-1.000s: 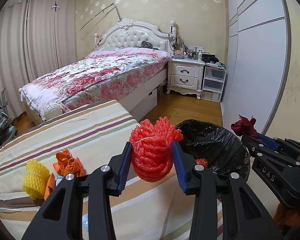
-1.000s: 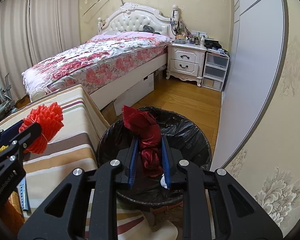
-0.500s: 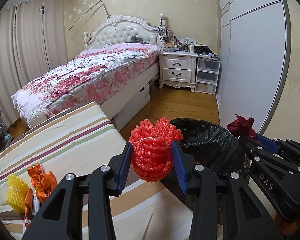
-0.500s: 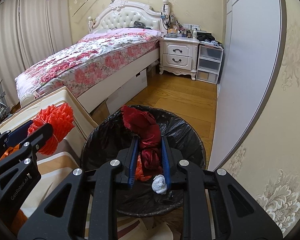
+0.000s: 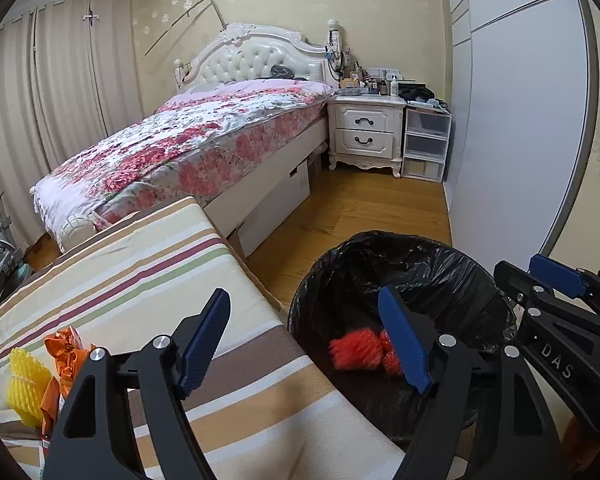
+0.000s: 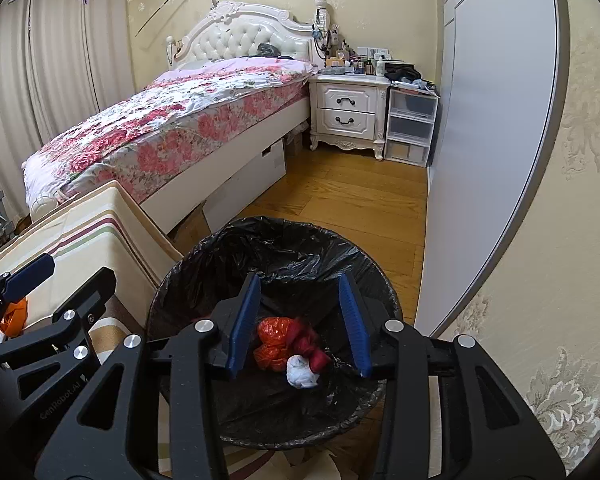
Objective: Collect trash
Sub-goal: 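Grasp the yellow foam net with the left gripper while the right gripper grasps the orange plastic bag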
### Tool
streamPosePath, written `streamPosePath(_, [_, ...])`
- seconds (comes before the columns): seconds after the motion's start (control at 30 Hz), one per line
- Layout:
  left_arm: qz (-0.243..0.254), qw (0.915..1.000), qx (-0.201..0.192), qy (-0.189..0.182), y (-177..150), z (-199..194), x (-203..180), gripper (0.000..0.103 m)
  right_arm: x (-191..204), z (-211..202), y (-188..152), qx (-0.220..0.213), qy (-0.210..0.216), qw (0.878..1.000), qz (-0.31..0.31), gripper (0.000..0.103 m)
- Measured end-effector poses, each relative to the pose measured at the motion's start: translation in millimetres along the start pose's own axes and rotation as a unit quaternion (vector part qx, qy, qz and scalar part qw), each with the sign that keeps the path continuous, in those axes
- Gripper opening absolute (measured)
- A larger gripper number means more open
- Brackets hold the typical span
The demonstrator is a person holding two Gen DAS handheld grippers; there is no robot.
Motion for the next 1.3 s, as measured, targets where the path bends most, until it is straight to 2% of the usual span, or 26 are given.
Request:
streamPosePath(0.13, [-0.004, 1.0, 0.0, 0.004, 0, -1, 2, 0.079, -2, -4, 0, -0.006, -0.006, 1.0, 0.005, 0.05])
streamPosePath(0.27, [-0.016, 0.9999, 0.001, 0.005, 1, -6, 10, 0.081, -4, -9, 0, -0.011, -0.009, 1.0, 0.007, 0.064])
streamPosePath(0.43, [-0.037, 0.9992, 0.003, 0.013, -3, -18, 28, 0.081, 5, -18, -1, -0.014, -0.005, 1.0, -0.002, 0.07])
streamPosePath(0.57, [-0.045, 0.9982, 0.003, 0.039, -13, -28, 49, 0.081, 18, -22, -5, -0.012, 0.002, 1.0, -0.011, 0.07])
streamPosePath(0.7, [-0.063, 0.9964, 0.011, 0.056, -25, -39, 75, 0.081, 32, -26, -9, -0.005, 0.027, 1.0, -0.013, 0.071])
streamPosePath(0.9, [-0.095, 0.9917, 0.012, 0.086, -41, -59, 120, 0.081, 74, -35, -14, -0.005, 0.051, 0.997, -0.049, 0.071])
streamPosePath(1.13, [-0.13, 0.9822, 0.013, 0.135, -65, -78, 180, 0.081, 123, -43, -18, 0.0, 0.085, 0.992, -0.089, 0.071])
streamPosePath(1.3, [-0.156, 0.9767, 0.031, 0.144, -78, -78, 215, 0.081, 155, -45, -23, 0.008, 0.106, 0.988, -0.115, 0.071])
Point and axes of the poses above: each gripper's, at about its wrist camera, not at the fingertips, and z roughly the way its jaws point, x to its left, y to its top, the point moved 2 cm from there along z, roughly the way its jaws point, and after that the axes turned 8 degrees about x, right-handed, at the moved point
